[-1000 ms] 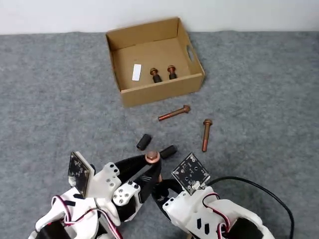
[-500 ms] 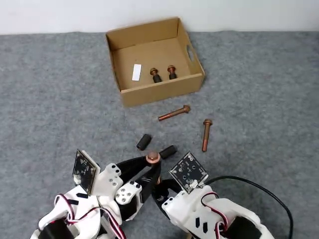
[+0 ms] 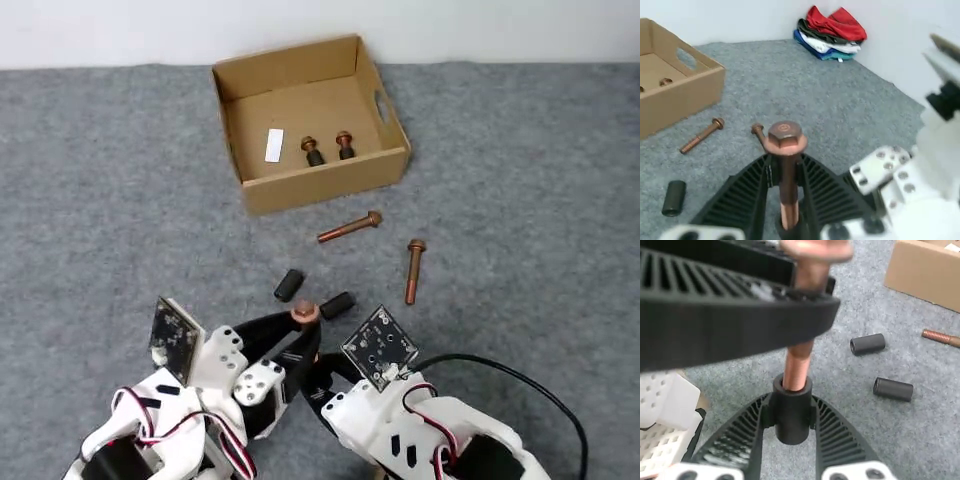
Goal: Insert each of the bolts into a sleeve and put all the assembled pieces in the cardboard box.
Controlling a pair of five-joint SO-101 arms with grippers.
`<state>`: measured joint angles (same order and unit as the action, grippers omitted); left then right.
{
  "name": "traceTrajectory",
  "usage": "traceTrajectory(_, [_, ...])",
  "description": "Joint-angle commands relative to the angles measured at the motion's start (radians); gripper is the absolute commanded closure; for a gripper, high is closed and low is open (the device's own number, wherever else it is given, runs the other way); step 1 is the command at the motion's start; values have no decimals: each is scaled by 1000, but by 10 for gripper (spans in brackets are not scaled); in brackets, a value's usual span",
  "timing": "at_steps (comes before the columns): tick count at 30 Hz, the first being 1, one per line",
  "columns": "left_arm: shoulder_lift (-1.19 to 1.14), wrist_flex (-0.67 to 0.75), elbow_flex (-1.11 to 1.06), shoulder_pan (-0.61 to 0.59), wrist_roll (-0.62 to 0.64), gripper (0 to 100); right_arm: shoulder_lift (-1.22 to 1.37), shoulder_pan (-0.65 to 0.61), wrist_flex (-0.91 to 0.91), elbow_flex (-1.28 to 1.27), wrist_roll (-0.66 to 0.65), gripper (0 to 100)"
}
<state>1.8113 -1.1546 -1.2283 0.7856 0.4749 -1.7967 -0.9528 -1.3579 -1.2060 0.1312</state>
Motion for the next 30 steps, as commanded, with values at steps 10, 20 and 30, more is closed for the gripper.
traceTrajectory(10, [-5, -87, 33, -49, 6, 994, -10, 87, 151, 48, -161, 990])
traceTrajectory(20, [-6, -123, 45, -49, 3, 889, -10, 87, 183, 48, -196, 990])
traceTrajectory(30, [-6, -176, 74, -58, -32, 825, -10, 88, 177, 34, -196, 990])
